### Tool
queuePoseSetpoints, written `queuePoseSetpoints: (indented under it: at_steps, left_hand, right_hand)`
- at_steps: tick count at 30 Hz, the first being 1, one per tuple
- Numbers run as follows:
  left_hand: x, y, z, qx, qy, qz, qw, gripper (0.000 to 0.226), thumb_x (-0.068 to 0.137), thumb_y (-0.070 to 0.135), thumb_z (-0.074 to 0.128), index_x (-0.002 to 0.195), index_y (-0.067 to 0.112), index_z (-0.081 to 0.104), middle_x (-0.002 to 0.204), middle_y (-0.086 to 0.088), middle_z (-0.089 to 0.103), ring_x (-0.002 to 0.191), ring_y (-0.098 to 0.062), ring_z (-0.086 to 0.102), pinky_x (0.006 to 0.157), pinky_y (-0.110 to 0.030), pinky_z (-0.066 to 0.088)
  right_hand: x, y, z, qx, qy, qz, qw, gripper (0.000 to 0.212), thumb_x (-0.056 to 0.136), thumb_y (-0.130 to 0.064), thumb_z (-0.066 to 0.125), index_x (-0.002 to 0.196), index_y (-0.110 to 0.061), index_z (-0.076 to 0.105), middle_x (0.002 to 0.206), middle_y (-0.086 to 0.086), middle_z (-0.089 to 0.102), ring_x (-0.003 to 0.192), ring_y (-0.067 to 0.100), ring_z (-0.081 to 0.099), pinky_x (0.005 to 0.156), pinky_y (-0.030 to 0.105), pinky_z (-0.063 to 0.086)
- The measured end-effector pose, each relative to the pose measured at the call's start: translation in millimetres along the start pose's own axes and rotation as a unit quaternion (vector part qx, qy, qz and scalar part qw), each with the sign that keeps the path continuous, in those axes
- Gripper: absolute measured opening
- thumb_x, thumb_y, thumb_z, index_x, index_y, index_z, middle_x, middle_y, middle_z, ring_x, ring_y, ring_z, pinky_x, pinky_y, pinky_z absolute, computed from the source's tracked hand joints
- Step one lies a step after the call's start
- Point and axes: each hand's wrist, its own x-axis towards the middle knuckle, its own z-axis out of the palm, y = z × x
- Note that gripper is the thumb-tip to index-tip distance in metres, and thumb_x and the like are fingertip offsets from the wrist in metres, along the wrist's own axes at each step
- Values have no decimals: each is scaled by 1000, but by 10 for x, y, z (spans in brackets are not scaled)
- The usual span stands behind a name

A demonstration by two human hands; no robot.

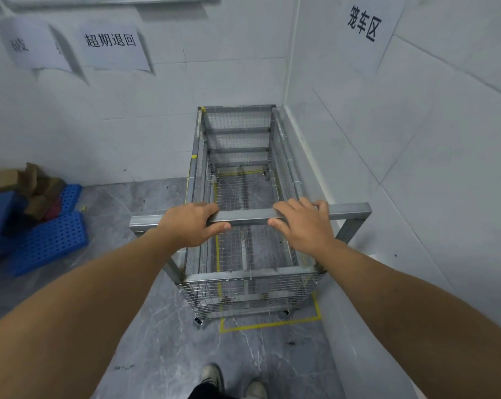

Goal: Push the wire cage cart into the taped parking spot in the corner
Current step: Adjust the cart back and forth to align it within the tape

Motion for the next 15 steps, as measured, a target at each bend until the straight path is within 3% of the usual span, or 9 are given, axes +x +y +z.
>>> queuePoseSetpoints:
  at_steps: [4,8,15]
  left_hand:
    - [-12,-52,-35,-2,-18,16,1000,54,86,76,33,88,24,47,81,4,54,70,-14,53,59,-32,43]
    - [-26,-95,-32,25,-24,6,999,53,87,76,30,92,25,46,81,4,56,71,-16,55,61,-33,46]
    - [-14,-54,-23,42,-5,14,999,51,88,75,30,88,26,42,76,5,56,70,-20,57,59,-35,48]
  right_hand:
    - [-14,7,15,-23,3,-6,1000,46,90,-72,31,111,-37,52,102,-13,58,99,17,51,89,44,27]
    - [1,-1,9,-27,2,5,1000,38,90,-68,43,111,-37,51,105,-13,59,101,17,51,92,45,27]
    - [9,51,20,-38,-12,10,999,36,89,-67,40,109,-38,49,106,-13,58,102,17,50,92,43,26]
